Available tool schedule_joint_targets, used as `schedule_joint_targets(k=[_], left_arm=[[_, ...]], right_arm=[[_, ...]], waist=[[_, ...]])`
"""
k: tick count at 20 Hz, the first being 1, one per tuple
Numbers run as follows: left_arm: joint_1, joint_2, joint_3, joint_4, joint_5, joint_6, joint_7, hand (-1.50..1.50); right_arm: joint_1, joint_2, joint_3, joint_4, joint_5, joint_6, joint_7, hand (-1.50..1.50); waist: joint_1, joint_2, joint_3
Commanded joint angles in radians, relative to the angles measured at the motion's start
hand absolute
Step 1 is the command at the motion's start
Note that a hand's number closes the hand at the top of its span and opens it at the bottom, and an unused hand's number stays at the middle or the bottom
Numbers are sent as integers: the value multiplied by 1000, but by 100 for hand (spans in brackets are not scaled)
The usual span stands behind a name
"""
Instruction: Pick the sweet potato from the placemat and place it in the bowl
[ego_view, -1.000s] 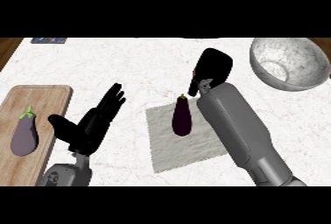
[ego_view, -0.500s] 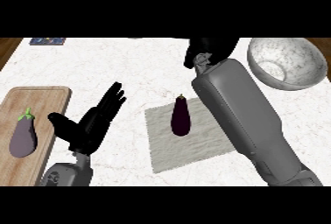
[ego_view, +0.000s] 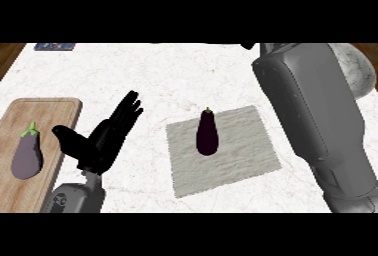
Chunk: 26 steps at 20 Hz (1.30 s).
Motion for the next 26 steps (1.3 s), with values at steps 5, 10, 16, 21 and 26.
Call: schedule_joint_targets(k=[5, 10, 16, 21, 26], left_arm=[[6, 2, 5, -28, -16, -1, 4, 0], [7, -24, 4, 68, -25, -26, -73, 0], [48, 12, 4, -12, 8, -74, -31, 0], [13, -37, -31, -8, -41, -21, -23, 0], [-13, -39, -31, -14, -35, -22, 2, 0]], right_arm=[[-4, -103, -138, 57, -5, -61, -20, 150], [64, -213, -210, 194, -23, -204, -186, 150], [85, -298, -244, 465, 6, -380, -340, 150], [38, -387, -292, 694, 11, -467, -441, 150], [56, -439, -392, 828, -59, -407, -398, 150]], waist=[[7, 3, 0], [7, 8, 0], [28, 14, 1], [48, 24, 2], [59, 31, 3]])
